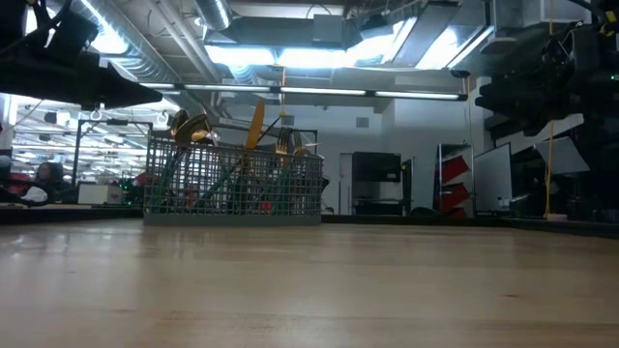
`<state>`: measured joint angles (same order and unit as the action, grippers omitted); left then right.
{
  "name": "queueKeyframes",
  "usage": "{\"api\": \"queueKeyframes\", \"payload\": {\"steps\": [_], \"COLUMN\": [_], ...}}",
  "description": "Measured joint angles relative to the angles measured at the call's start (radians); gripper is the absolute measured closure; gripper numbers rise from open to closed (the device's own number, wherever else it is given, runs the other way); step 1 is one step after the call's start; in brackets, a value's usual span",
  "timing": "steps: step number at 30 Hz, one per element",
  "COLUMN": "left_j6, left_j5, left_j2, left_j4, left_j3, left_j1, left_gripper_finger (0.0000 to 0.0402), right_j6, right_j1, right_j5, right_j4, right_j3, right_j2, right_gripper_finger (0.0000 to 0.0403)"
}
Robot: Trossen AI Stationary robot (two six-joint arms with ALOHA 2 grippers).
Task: Sort silverware
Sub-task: Return to Home Position
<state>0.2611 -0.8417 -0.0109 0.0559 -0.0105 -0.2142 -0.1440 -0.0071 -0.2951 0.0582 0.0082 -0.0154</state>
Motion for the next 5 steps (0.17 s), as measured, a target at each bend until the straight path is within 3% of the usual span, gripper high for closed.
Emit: {"api": "queueKeyframes", "payload": {"steps": [5], "left_j6": [0.000], "left_j5": [0.000], "left_j2": [0.000], "left_j4": [0.000], "left_j3": [0.000], "left_j1": [0.000], "left_gripper_finger": [0.0343], "right_j6": [0.000], "right_j1": [0.000], "right_j5": [0.000], "right_j4": [0.000], "right_j3": [0.000], "right_j2": [0.000], "right_gripper_finger": [0.0265]}}
